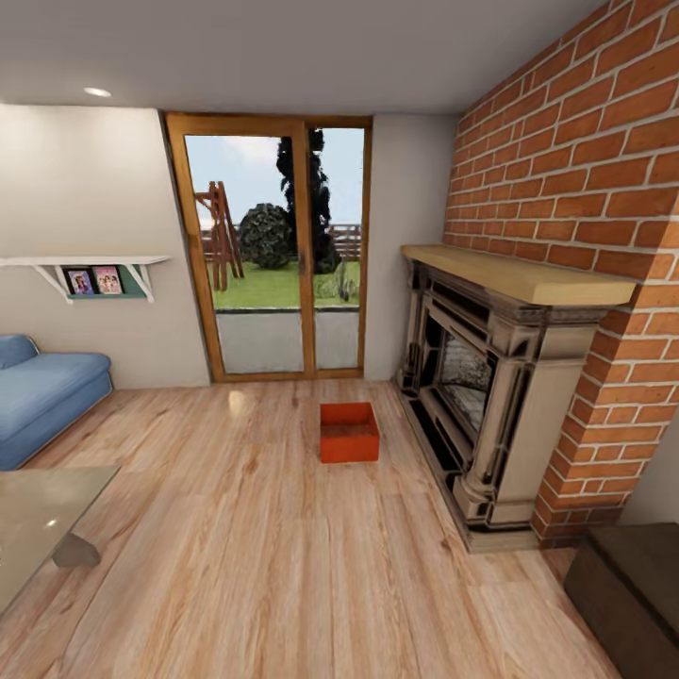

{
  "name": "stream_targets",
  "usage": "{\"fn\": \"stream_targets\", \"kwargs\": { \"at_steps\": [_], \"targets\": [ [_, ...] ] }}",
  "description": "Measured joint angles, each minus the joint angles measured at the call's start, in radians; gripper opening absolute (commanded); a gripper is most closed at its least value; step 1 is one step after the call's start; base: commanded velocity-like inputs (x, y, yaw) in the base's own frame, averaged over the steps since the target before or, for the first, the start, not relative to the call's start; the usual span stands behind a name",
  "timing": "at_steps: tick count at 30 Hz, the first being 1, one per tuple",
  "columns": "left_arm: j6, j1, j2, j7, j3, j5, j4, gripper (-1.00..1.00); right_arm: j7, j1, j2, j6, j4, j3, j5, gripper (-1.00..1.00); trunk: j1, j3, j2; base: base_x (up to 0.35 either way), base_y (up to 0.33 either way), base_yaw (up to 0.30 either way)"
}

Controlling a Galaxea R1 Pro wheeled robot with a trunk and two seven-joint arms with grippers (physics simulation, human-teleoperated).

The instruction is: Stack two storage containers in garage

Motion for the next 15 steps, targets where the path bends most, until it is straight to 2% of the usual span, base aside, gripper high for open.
{"fn": "stream_targets", "kwargs": {
  "at_steps": [5, 15],
  "targets": [
    [0.0, 0.0, -0.001, 0.0, 0.0, 0.0, 0.0, 1.0, 0.0, 0.0, 0.0, 0.0, 0.0, 0.0, 0.0, 1.0, 0.0, 0.0, 0.0, 0.319, -0.079, 0.092],
    [0.0, 0.0, -0.001, 0.0, 0.0, 0.0, 0.0, 1.0, 0.0, 0.0, 0.0, 0.0, 0.0, 0.0, 0.0, 1.0, 0.0, 0.0, 0.0, 0.319, -0.079, 0.005]
  ]
}}
